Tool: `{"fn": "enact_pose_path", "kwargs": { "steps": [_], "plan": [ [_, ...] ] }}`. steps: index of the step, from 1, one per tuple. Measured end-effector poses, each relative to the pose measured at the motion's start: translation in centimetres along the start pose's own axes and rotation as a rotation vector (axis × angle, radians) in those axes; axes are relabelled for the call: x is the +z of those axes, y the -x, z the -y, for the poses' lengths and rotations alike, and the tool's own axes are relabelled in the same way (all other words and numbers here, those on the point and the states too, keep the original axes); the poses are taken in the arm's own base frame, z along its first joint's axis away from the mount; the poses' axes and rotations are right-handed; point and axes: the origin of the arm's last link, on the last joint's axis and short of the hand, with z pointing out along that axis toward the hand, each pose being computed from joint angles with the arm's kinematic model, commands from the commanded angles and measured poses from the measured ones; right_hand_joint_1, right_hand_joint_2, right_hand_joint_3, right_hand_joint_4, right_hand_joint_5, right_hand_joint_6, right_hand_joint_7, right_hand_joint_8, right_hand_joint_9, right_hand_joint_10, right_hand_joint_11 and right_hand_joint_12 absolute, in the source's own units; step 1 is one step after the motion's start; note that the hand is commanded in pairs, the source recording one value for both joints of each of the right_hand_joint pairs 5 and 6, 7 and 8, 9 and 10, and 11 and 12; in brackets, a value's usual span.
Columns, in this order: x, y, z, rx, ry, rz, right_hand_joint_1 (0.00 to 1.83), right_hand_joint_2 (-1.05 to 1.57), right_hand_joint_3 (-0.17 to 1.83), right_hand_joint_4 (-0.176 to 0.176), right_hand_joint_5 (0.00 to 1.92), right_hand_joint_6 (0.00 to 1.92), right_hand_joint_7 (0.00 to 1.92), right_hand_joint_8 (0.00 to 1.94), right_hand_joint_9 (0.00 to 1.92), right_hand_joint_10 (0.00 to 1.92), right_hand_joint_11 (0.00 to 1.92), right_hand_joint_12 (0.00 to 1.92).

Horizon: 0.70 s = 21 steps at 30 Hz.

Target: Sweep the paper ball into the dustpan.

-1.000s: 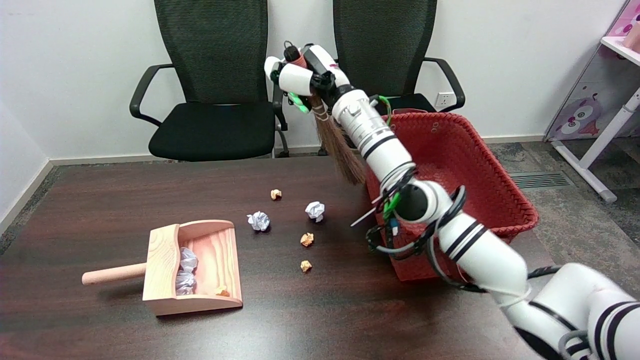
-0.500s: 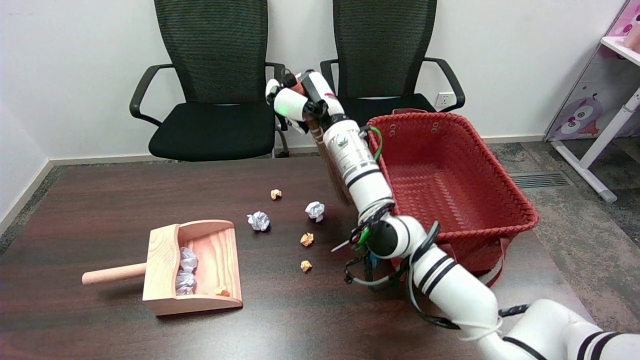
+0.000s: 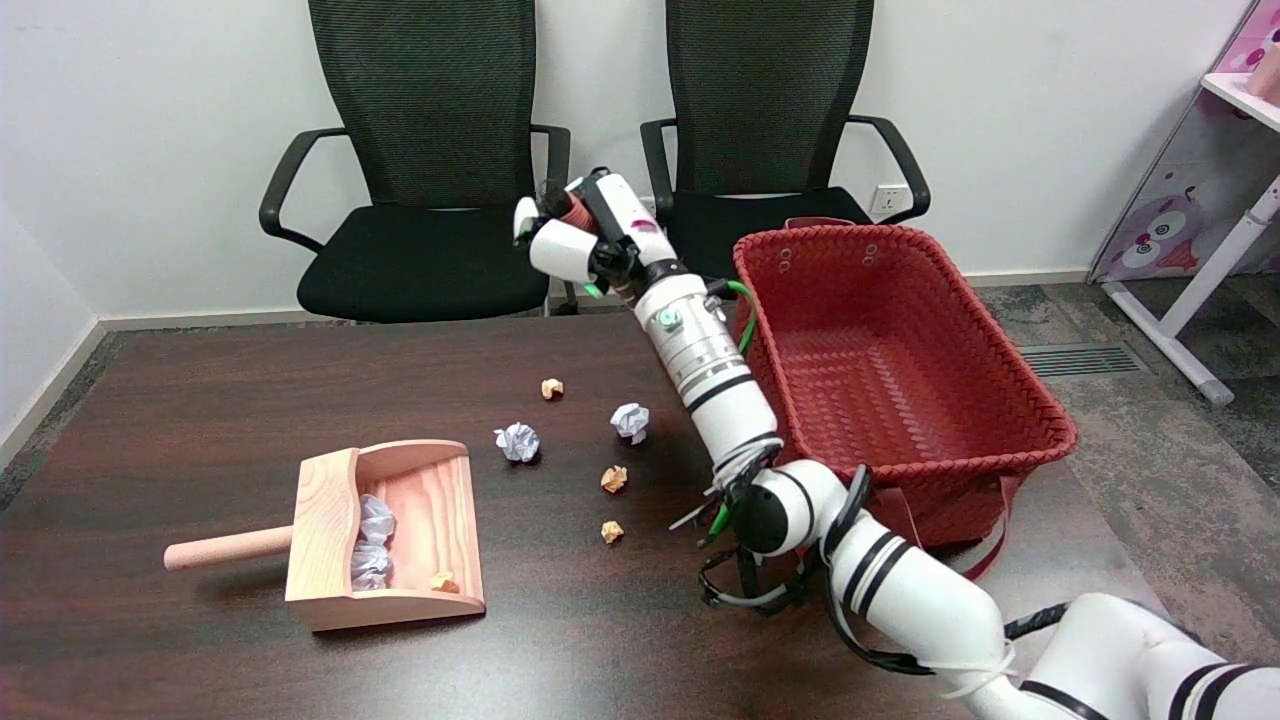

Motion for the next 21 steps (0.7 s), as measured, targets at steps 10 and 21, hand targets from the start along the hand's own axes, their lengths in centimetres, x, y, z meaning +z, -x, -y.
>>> {"fn": "enact_pose_path", "kwargs": {
  "steps": [10,21],
  "plan": [
    [-1.2,1.8,0.5,-0.06,-0.086,0.073,0.69,0.92,1.32,0.032,1.92,1.92,1.92,1.92,1.92,1.92,1.92,1.92],
    [-2.7,4.0,-0.2,0.024,-0.095,0.152,0.71,0.72,1.38,0.024,1.92,1.92,1.92,1.92,1.92,1.92,1.92,1.92]
  ]
}}
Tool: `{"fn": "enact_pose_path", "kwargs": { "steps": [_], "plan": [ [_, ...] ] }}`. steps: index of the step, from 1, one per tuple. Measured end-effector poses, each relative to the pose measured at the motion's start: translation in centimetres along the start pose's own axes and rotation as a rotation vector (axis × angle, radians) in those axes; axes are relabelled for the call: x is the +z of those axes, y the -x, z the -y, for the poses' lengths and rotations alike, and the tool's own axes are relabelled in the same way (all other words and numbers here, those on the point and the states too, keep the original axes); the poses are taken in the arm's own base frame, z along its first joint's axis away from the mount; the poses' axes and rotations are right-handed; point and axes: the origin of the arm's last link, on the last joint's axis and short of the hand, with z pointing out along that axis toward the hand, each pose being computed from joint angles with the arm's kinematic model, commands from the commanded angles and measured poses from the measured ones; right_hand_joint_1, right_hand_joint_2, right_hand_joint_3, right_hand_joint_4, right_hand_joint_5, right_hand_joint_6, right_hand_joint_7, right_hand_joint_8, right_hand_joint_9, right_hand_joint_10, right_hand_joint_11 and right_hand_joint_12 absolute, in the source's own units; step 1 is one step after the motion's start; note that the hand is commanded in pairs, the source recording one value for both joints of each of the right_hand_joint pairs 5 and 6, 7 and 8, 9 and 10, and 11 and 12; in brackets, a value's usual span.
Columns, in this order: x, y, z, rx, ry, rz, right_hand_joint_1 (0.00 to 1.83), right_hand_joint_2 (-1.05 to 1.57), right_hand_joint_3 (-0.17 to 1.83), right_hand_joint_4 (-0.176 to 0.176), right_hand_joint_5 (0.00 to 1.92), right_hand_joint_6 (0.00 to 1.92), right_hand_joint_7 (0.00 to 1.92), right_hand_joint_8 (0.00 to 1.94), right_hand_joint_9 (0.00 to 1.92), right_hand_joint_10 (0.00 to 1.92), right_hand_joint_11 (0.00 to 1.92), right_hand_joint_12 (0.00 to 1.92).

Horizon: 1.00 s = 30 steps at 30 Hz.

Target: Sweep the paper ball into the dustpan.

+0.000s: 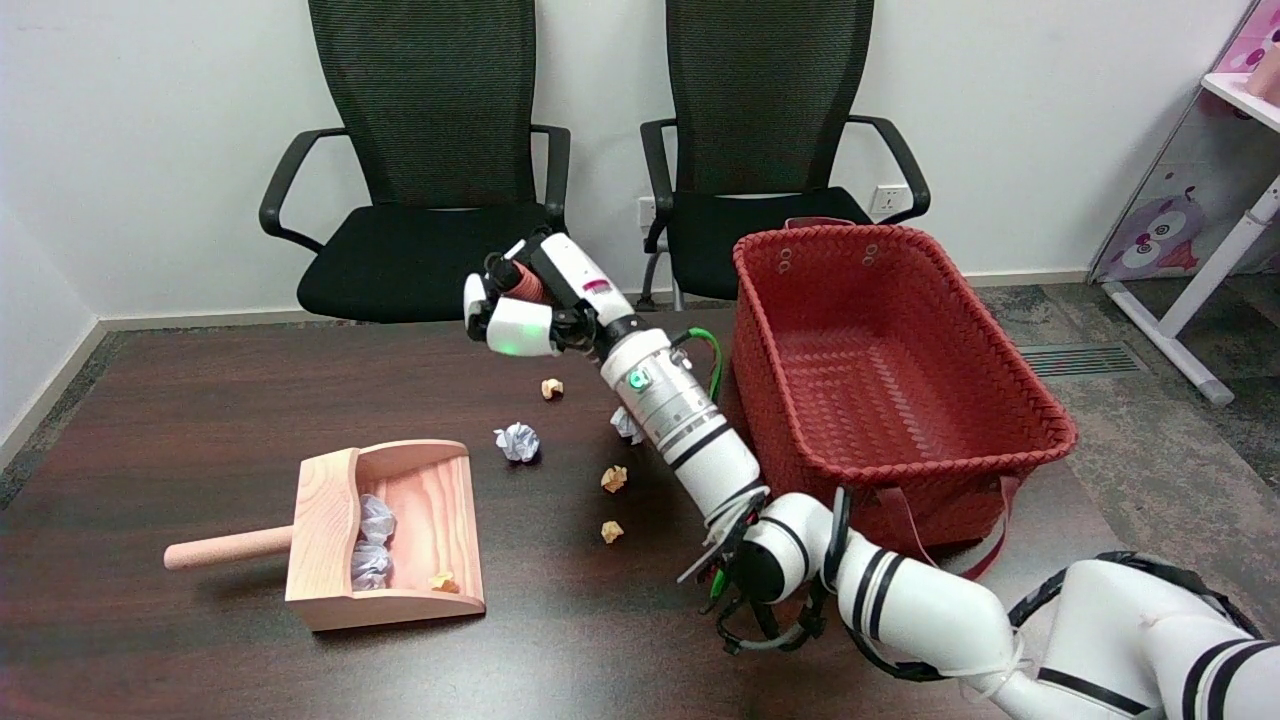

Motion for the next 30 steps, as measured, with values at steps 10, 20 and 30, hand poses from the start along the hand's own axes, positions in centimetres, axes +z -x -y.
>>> {"fn": "enact_pose_path", "kwargs": {
  "steps": [10,20,30],
  "plan": [
    [-1.2,1.4,-1.6,0.122,0.032,0.043,0.72,0.61,1.37,0.016,1.92,1.92,1.92,1.92,1.92,1.92,1.92,1.92],
    [-1.8,2.7,-2.8,0.248,0.07,0.07,0.72,0.58,1.34,0.01,1.92,1.92,1.92,1.92,1.92,1.92,1.92,1.92],
    [-1.9,3.4,-3.3,0.375,0.095,0.067,0.71,0.61,1.31,0.007,1.92,1.92,1.92,1.92,1.92,1.92,1.92,1.92]
  ]
}}
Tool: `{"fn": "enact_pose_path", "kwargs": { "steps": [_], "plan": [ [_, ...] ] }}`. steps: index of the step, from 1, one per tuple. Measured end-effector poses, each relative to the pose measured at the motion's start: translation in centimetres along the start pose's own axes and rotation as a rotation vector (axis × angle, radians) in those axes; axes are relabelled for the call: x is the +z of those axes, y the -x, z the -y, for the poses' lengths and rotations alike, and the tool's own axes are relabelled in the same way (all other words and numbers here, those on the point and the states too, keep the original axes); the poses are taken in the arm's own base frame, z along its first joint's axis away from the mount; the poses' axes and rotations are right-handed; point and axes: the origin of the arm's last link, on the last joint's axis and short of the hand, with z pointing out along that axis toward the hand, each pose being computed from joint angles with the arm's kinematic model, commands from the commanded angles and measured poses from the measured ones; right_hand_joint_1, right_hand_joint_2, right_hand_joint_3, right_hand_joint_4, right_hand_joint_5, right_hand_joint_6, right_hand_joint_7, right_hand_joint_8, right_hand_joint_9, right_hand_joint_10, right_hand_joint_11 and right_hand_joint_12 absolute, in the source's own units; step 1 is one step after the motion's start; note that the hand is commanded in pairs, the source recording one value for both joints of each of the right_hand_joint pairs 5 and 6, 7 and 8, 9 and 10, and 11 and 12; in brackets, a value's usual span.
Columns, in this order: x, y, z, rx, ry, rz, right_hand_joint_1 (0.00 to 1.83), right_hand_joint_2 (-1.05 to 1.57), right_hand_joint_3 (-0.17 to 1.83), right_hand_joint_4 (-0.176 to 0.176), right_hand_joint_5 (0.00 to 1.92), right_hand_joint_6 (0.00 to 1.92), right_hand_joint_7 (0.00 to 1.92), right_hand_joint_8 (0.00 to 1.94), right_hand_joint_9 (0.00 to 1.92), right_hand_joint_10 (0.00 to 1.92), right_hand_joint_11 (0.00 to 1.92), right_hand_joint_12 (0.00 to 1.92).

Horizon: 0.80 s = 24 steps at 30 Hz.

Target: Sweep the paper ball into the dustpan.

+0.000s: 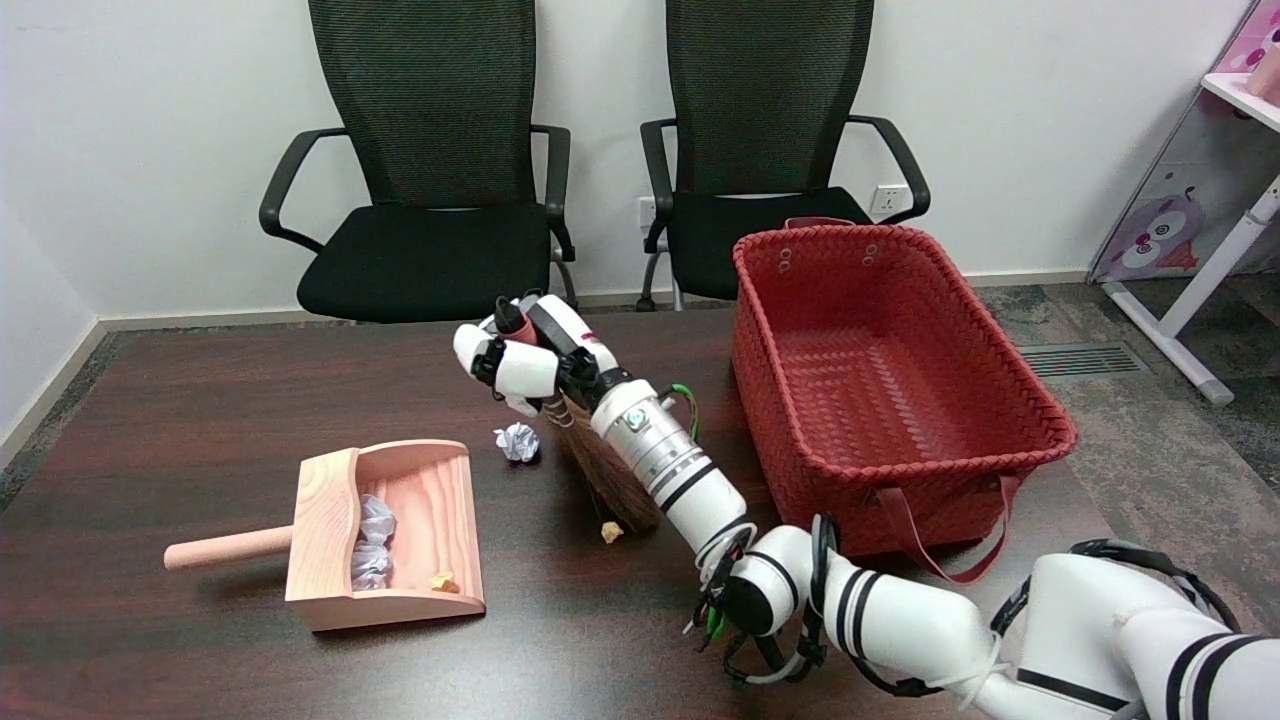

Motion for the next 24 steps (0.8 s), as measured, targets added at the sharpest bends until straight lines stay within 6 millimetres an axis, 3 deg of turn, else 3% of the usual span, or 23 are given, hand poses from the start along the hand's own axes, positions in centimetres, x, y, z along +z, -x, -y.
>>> {"fn": "enact_pose_path", "kwargs": {
  "steps": [9,24],
  "plan": [
    [0.4,-0.4,-0.2,0.167,0.007,-0.038,0.72,0.56,1.33,0.005,1.92,1.92,1.92,1.92,1.92,1.92,1.92,1.92],
    [1.6,-2.4,1.2,0.428,-0.075,-0.102,0.74,0.54,1.32,0.003,1.92,1.92,1.92,1.92,1.92,1.92,1.92,1.92]
  ]
}}
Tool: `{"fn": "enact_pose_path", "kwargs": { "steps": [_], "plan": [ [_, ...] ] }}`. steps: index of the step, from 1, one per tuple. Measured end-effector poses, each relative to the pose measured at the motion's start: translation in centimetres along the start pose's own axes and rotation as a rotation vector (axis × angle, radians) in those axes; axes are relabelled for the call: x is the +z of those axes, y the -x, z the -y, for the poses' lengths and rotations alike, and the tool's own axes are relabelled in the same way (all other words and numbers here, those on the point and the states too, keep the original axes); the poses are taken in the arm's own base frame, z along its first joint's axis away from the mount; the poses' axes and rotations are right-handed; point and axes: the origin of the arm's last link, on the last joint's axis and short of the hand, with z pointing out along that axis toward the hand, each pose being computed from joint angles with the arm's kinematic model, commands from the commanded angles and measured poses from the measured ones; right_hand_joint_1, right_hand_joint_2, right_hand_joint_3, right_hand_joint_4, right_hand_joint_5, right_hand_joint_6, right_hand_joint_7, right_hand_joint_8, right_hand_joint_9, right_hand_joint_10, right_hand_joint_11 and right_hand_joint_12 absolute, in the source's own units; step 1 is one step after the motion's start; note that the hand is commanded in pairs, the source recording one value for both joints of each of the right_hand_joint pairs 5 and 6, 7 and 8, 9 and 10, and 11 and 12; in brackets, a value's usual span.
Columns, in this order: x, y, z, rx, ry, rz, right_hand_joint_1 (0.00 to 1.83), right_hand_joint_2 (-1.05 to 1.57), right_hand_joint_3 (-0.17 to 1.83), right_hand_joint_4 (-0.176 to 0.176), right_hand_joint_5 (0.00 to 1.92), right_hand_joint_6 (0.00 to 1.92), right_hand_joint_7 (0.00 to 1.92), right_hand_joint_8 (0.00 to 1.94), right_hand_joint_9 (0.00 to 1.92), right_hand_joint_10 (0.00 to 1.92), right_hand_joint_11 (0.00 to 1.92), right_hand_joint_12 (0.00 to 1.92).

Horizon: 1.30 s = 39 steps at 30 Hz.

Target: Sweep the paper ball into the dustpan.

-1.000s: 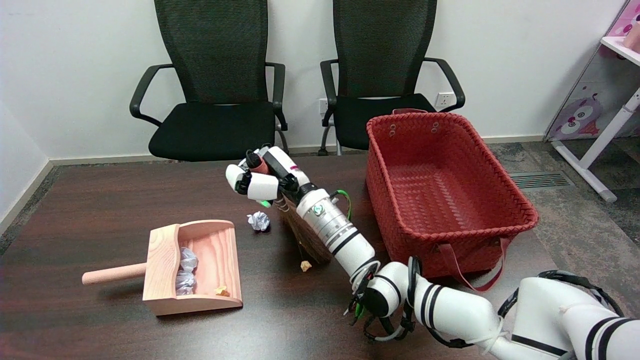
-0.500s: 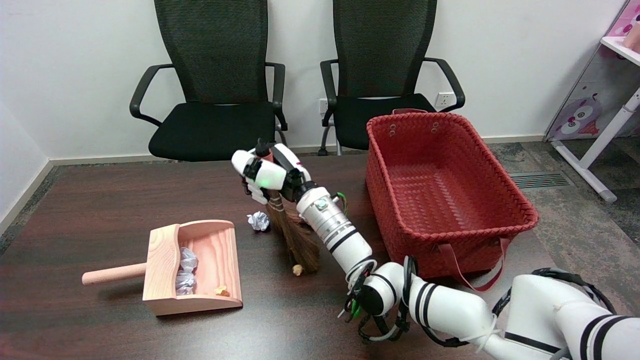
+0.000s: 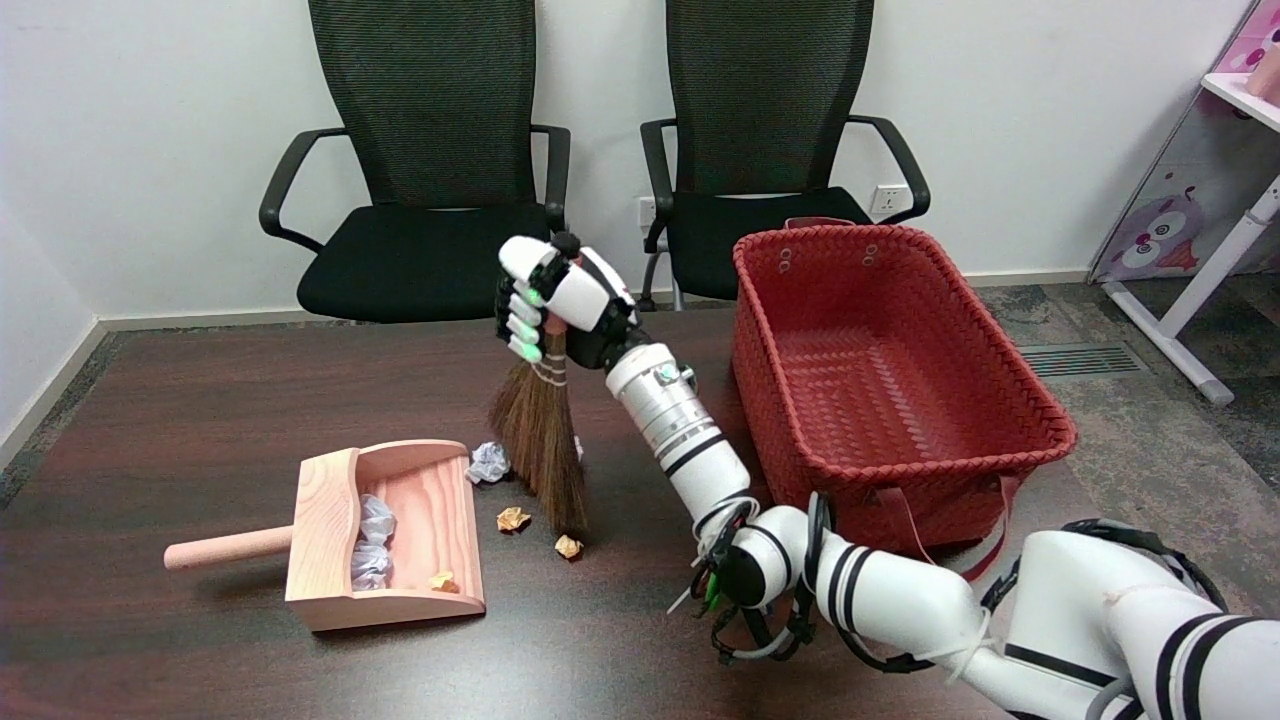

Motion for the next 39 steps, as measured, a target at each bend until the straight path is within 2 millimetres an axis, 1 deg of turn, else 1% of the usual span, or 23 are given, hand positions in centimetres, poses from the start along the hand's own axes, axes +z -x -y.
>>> {"fn": "enact_pose_path", "kwargs": {
  "steps": [7,11,13,16,20,25,27,31,35,39],
  "plan": [
    [0.4,-0.7,1.0,0.08,-0.044,-0.014,0.73,0.57,1.32,0.002,1.92,1.92,1.92,1.92,1.92,1.92,1.92,1.92],
    [0.6,-1.1,1.8,0.128,-0.079,-0.015,0.72,0.75,1.24,0.005,1.92,1.92,1.92,1.92,1.92,1.92,1.92,1.92],
    [0.7,-1.3,2.5,0.146,-0.1,-0.01,0.71,0.85,1.22,0.007,1.92,1.92,1.92,1.92,1.92,1.92,1.92,1.92],
    [0.8,-1.6,3.4,0.159,-0.126,-0.002,0.7,0.88,1.24,0.01,1.92,1.92,1.92,1.92,1.92,1.92,1.92,1.92],
    [1.0,-2.5,5.4,0.15,-0.169,0.008,0.7,0.96,1.22,0.017,1.92,1.92,1.92,1.92,1.92,1.92,1.92,1.92],
    [1.1,-3.6,7.4,0.085,-0.209,0.007,0.72,0.99,1.22,0.021,1.92,1.92,1.92,1.92,1.92,1.92,1.92,1.92],
    [1.1,-4.2,8.4,0.025,-0.227,0.003,0.73,0.98,1.24,0.02,1.92,1.92,1.92,1.92,1.92,1.92,1.92,1.92],
    [1.2,-5.1,9.8,-0.099,-0.241,-0.003,0.74,0.97,1.25,0.02,1.92,1.92,1.92,1.92,1.92,1.92,1.92,1.92],
    [1.2,-5.6,10.5,-0.239,-0.228,0.0,0.75,0.95,1.26,0.018,1.92,1.92,1.92,1.92,1.92,1.92,1.92,1.92],
    [1.0,-6.1,10.6,-0.357,-0.198,0.007,0.75,0.96,1.26,0.016,1.92,1.92,1.92,1.92,1.92,1.92,1.92,1.92]
  ]
}}
